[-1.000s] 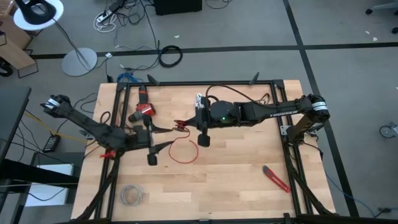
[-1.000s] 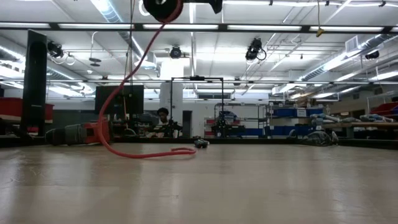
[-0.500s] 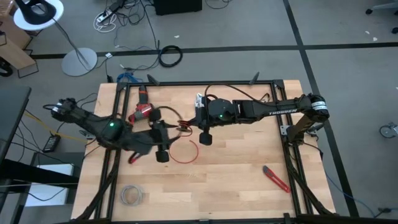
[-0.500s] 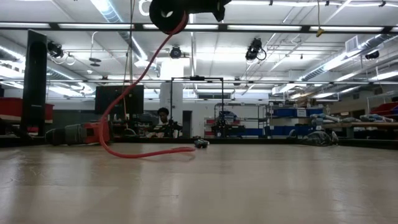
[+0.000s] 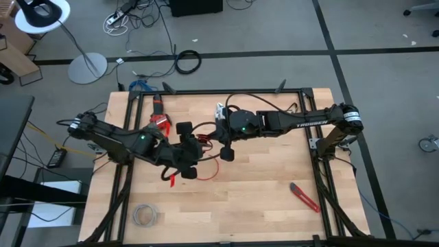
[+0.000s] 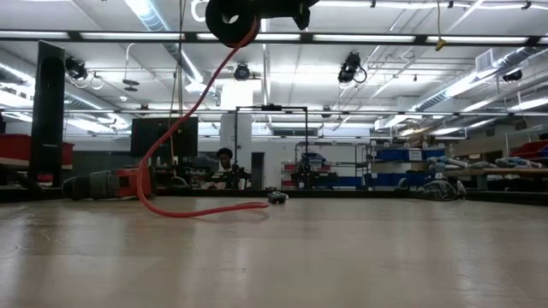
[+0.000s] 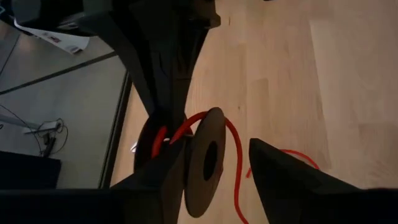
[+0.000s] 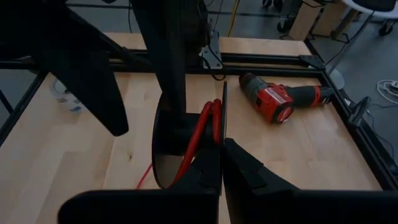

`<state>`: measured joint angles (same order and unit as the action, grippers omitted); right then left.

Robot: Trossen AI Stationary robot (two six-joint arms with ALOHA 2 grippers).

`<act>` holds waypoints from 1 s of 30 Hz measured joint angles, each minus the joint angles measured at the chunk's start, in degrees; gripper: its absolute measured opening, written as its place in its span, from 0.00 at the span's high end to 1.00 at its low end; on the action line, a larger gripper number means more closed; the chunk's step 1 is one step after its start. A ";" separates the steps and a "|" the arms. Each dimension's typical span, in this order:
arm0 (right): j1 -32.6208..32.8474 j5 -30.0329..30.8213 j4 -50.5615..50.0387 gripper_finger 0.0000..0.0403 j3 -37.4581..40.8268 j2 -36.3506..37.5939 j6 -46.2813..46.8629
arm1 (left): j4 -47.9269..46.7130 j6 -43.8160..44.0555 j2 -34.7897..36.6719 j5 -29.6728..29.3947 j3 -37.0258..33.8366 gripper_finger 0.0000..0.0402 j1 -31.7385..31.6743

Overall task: Coil cords
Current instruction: Coil the red wire onto the black spool

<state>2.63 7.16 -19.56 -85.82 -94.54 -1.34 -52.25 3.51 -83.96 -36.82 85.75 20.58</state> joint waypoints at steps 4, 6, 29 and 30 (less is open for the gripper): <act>0.02 -0.15 -0.01 1.00 0.00 -0.02 -0.07 | 0.03 0.09 0.00 -0.07 0.01 0.67 0.00; 0.04 -0.19 -0.01 1.00 0.00 -0.02 -0.15 | 0.03 0.09 0.00 -0.26 0.01 0.73 0.00; 3.22 5.23 9.20 0.81 -0.06 -0.07 -6.31 | -0.08 4.86 2.98 -3.21 -1.52 1.00 1.24; 3.40 5.45 9.65 0.80 -0.07 -0.04 -6.50 | 1.22 5.23 3.66 -3.17 -2.29 1.00 1.28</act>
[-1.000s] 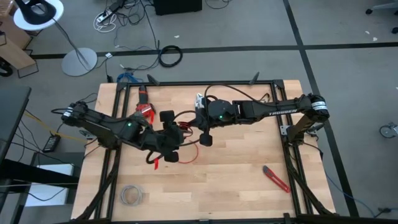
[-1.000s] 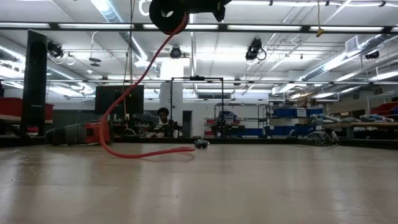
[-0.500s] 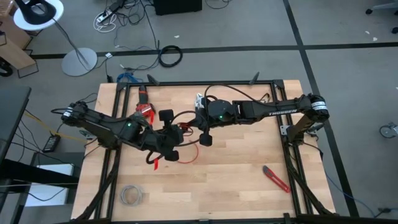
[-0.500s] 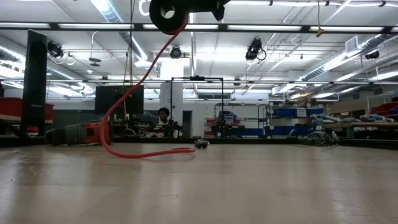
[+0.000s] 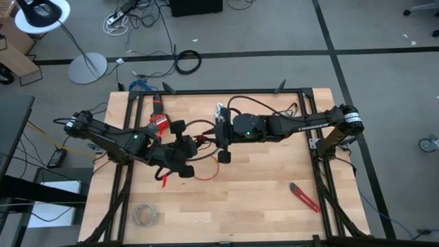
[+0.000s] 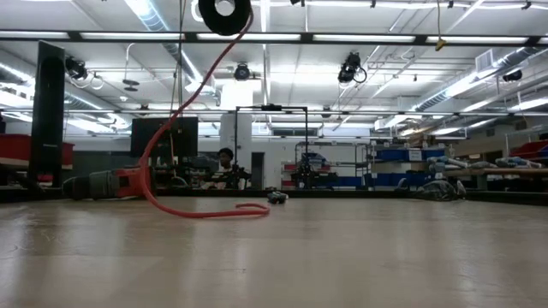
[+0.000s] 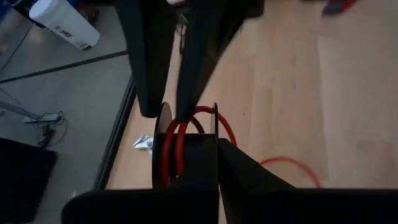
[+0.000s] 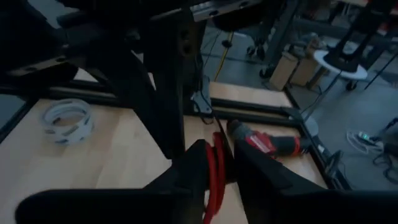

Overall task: Coil cords
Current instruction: Coil the red wire onto the black spool

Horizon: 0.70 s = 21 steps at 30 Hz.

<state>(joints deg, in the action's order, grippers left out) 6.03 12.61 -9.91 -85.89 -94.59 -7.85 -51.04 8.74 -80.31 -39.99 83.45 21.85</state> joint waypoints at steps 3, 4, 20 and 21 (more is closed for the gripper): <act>0.70 0.03 1.77 0.77 0.00 0.00 -1.65 | 3.92 1.22 3.13 0.08 -3.70 1.00 0.24; 1.11 0.03 2.56 0.77 0.00 0.00 -2.24 | 5.58 1.76 4.22 0.29 -5.19 1.00 0.39; 5.11 3.03 10.66 0.76 0.00 0.13 -6.83 | 65.76 -4.76 28.50 7.77 -43.34 1.00 2.87; 5.15 3.33 11.15 0.76 0.00 0.13 -7.22 | 70.36 -6.08 29.39 8.00 -45.70 1.00 3.05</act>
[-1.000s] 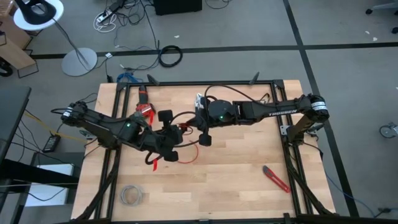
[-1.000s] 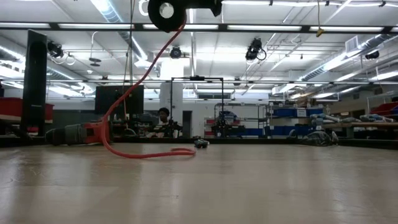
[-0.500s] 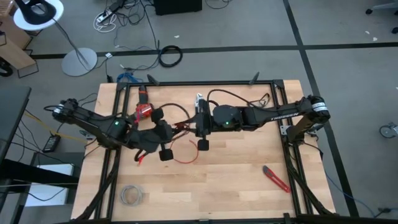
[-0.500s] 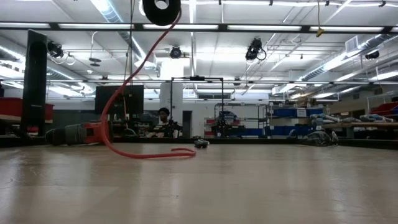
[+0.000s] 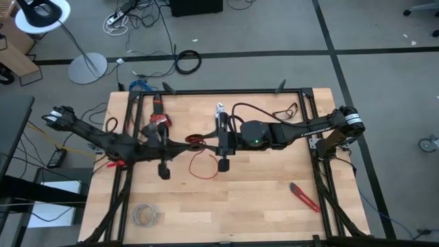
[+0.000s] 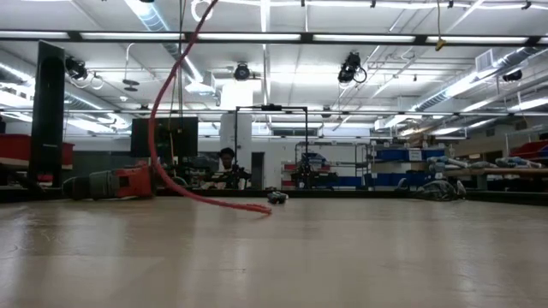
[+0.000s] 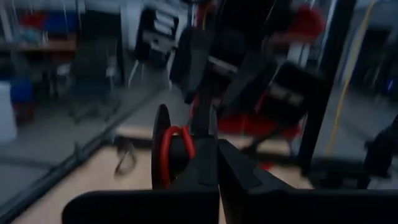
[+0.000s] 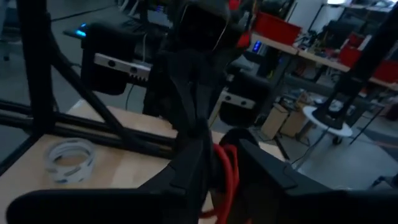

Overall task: Coil cords
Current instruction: Coil the red wire onto the black spool

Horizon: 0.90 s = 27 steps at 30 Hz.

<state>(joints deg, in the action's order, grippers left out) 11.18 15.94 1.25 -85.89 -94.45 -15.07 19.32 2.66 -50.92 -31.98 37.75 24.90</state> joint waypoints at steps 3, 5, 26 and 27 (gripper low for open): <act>0.34 0.67 1.96 0.76 0.00 0.00 -0.58 | 14.29 -4.14 1.18 2.18 -6.21 1.00 0.07; 0.43 0.64 3.44 0.76 0.00 0.00 -1.27 | 22.82 -5.87 1.33 3.94 -9.65 1.00 0.07; -1.60 -8.58 11.13 0.76 0.00 -0.04 7.42 | 57.91 -14.06 -2.06 19.26 -20.84 1.00 -0.15; -1.60 -8.78 11.18 0.76 0.00 -0.04 7.44 | 59.33 -14.10 -2.64 19.90 -20.84 1.00 -0.25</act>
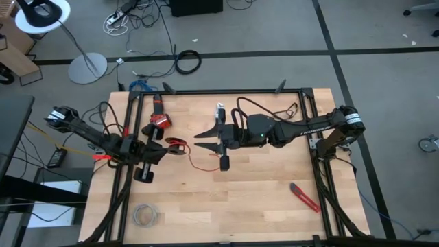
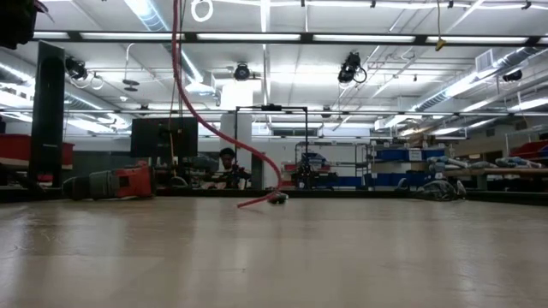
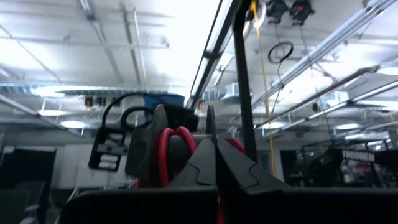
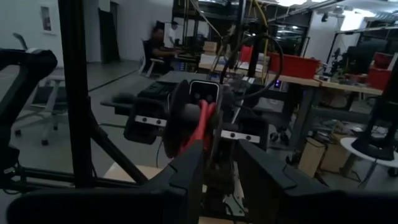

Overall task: Coil cords
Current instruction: Coil the red wire onto the black spool

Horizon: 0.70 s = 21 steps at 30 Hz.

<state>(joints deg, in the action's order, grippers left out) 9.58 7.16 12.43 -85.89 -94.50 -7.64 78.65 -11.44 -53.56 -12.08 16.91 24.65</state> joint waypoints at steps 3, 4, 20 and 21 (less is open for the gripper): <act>0.00 -1.70 0.26 0.76 0.00 0.00 0.36 | 3.43 -0.25 -2.15 0.88 0.00 1.00 -0.55; 0.04 -2.01 0.24 0.76 0.00 0.00 0.43 | 4.22 -0.25 -2.91 0.88 0.00 1.00 -0.71; 0.04 -2.91 0.26 0.76 0.00 -0.04 0.36 | 10.61 -0.13 -11.19 4.77 4.22 1.00 -1.14; 0.04 -3.29 0.28 0.76 0.00 -0.04 0.14 | 10.56 -0.14 -11.38 4.90 4.28 1.00 -1.26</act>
<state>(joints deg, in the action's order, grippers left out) 9.63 3.87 12.71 -85.89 -94.54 -7.50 89.21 -11.58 -64.93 -7.18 21.19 23.39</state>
